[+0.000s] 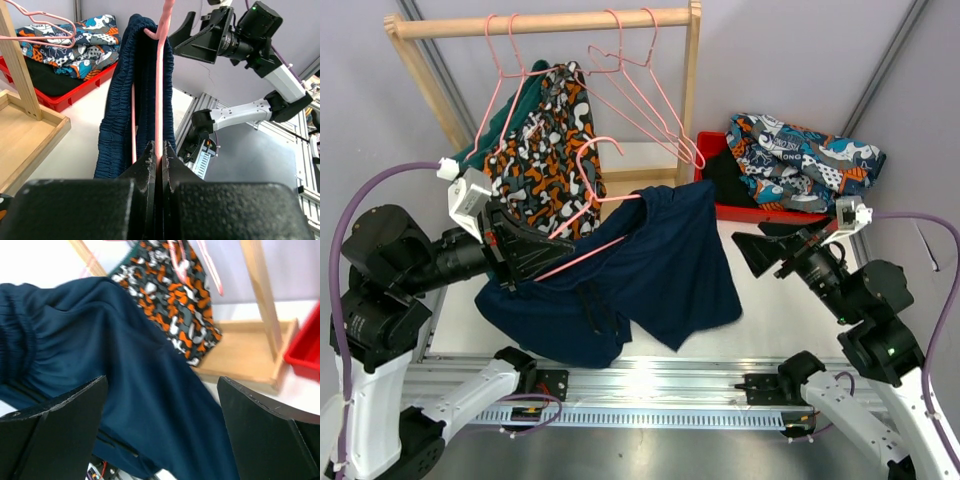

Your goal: Remove the shorts from the hanger

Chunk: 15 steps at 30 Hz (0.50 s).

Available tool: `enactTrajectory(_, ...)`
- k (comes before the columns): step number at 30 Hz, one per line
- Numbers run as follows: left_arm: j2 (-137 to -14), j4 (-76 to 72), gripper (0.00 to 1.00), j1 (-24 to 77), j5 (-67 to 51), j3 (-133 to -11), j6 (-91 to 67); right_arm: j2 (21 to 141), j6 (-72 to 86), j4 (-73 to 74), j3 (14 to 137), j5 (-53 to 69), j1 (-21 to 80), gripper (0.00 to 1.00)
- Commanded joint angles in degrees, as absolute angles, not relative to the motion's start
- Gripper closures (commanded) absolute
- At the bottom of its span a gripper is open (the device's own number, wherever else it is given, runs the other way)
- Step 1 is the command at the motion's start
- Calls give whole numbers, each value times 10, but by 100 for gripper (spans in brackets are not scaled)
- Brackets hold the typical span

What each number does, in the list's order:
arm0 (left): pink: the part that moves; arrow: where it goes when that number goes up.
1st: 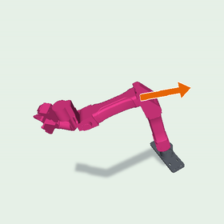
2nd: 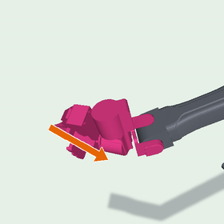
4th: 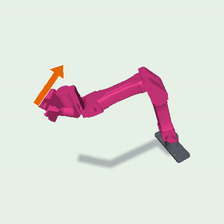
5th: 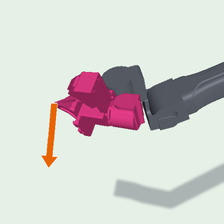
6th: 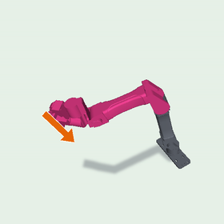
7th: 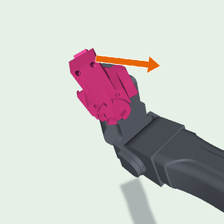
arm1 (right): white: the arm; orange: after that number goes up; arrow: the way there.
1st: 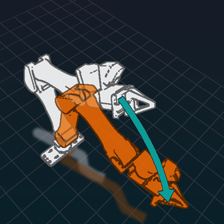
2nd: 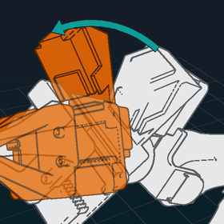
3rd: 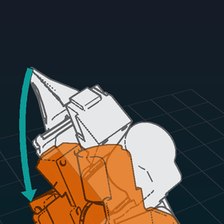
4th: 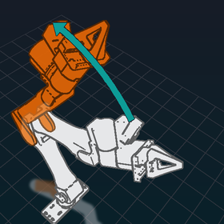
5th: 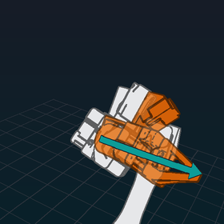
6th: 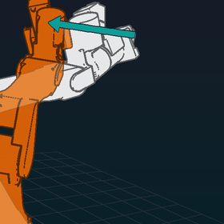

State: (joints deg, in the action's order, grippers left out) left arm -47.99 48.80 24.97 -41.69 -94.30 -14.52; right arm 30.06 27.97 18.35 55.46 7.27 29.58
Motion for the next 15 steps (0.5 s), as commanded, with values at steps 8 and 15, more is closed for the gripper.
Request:
enactTrajectory(8,-469,425,100,252,-440,-951,-160,428,318,-33,497,154,302,0)
enactTrajectory(15,-472,422,100,252,-454,-947,-163,517,320,-112,512,136,315,1)
